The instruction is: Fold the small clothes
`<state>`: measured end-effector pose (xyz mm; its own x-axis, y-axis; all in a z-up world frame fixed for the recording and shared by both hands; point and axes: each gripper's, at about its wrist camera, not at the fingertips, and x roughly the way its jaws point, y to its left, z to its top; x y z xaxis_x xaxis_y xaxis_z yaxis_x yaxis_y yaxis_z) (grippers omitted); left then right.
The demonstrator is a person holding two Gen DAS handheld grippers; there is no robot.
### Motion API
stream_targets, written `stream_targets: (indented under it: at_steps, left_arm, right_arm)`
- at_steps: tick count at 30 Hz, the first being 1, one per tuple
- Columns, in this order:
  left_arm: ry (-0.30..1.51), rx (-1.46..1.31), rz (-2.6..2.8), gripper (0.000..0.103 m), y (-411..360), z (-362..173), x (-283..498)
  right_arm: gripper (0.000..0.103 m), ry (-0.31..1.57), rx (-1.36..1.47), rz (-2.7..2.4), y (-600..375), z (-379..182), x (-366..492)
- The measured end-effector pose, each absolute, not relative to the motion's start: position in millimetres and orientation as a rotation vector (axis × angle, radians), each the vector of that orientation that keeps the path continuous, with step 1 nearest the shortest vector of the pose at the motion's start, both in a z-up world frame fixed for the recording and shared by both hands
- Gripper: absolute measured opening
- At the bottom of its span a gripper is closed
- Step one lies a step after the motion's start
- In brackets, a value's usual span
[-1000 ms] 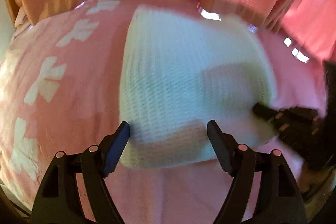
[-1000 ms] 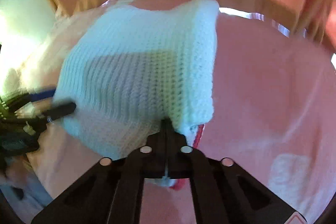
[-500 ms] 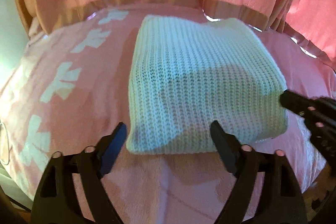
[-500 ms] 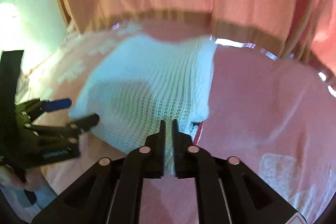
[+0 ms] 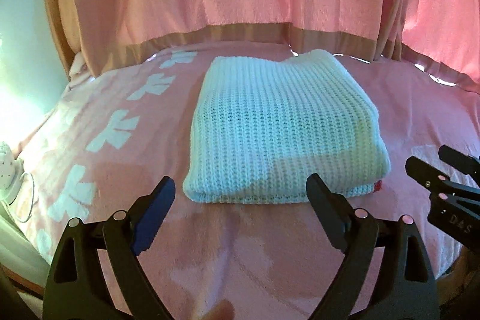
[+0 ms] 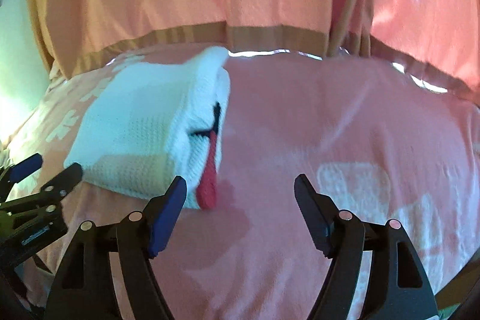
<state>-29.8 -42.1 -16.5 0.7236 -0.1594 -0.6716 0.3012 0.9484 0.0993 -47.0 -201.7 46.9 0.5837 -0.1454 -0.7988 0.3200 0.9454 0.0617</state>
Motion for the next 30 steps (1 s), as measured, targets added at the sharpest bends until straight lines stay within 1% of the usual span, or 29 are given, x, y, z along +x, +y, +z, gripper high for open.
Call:
stream_targets:
  at_steps: [9,13,16,17,19,21,22,24,26,27,28,29,30]
  left_arm:
    - [0.707,0.227,-0.251,0.087,-49.6,-23.3,-44.1]
    - [0.734,0.213,-0.251,0.087,-49.6,-26.5,-41.4]
    - [0.762,0.198,-0.255,0.090,-48.5,-26.8,-36.2]
    - [0.780,0.174,-0.270,0.090,-45.7,-24.8,-31.0]
    - [0.826,0.053,-0.304,0.094,-32.6,-17.4,-12.0]
    - [0.860,-0.113,-0.307,0.095,-15.9,-10.8,14.3]
    - [0.872,-0.162,-0.304,0.095,-10.3,-11.1,25.5]
    - [0.900,-0.227,-0.281,0.095,0.2,-16.1,49.3]
    - [0.951,-0.234,-0.275,0.095,2.6,-31.2,69.5]
    - [1.002,-0.238,-0.272,0.094,1.4,-44.1,77.1]
    - [1.032,-0.245,-0.276,0.082,0.1,-51.8,80.4]
    - [1.067,-0.247,-0.295,0.071,-3.2,-60.7,82.2]
    - [1.089,-0.233,-0.310,0.063,-7.2,-66.2,82.2]
  right_arm:
    - [0.072,0.925,0.204,-0.284,-201.8,40.3,-59.5]
    - [0.072,0.929,0.195,-0.277,-198.8,39.1,-59.3]
    - [0.073,0.919,0.234,-0.219,-201.7,41.8,-53.4]
    - [0.072,0.918,0.248,-0.192,-203.1,43.2,-49.2]
    - [0.073,0.902,0.279,-0.133,-206.4,48.8,-33.8]
    - [0.079,0.891,0.292,-0.097,-209.4,52.0,-16.5]
    - [0.080,0.906,0.290,-0.071,-209.7,50.0,-2.7]
    - [0.079,0.951,0.284,-0.051,-208.0,39.6,15.8]
    - [0.079,1.007,0.313,-0.050,-207.7,19.4,29.4]
    - [0.057,1.031,0.330,-0.048,-208.0,11.6,32.9]
    - [0.025,1.059,0.378,-0.018,-208.7,-0.6,36.5]
    - [0.025,1.074,0.425,0.021,-209.3,-7.2,38.8]
    - [0.018,1.069,0.441,0.016,-209.7,-6.5,39.3]
